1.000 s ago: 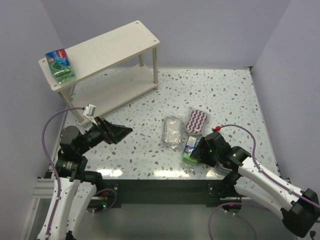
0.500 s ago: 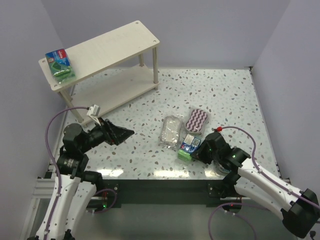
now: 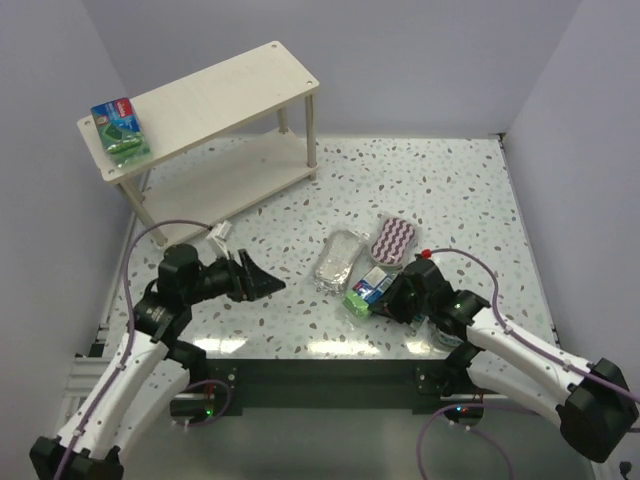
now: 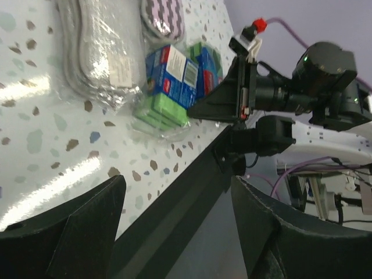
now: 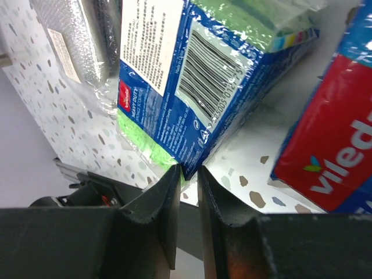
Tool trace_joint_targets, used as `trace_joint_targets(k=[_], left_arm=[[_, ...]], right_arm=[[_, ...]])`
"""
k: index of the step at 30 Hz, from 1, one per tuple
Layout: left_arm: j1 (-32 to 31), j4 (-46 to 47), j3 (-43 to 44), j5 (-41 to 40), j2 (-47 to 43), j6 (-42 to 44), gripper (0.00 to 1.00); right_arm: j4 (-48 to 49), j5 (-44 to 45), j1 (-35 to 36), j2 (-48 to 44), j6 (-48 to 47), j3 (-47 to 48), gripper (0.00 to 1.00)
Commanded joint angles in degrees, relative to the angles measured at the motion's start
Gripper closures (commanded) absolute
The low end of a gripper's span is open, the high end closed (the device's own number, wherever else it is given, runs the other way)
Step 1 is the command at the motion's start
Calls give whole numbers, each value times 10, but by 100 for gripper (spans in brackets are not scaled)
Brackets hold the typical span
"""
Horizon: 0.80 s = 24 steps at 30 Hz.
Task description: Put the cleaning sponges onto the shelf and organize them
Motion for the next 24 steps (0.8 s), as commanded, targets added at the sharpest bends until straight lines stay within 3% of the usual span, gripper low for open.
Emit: trace_joint_targets(k=[1, 3, 6, 14, 19, 24], left_arm=[[-113, 41, -5, -83, 50, -30, 21], [-208, 60, 1, -165, 84, -46, 21], [-283, 92, 12, -247, 158, -62, 21], [-369, 193, 62, -404, 304, -121, 21], [-406, 253, 83, -455, 388, -158, 21], [-427, 264, 117, -485, 459, -168, 21]], right_arm=[[66, -23, 3, 14, 1, 3, 78], [64, -24, 3, 12, -1, 9, 78], [63, -25, 3, 9, -11, 18, 76], [55, -44, 3, 5, -40, 19, 64], [39, -44, 3, 2, -50, 18, 51], [2, -36, 3, -21, -58, 18, 45]])
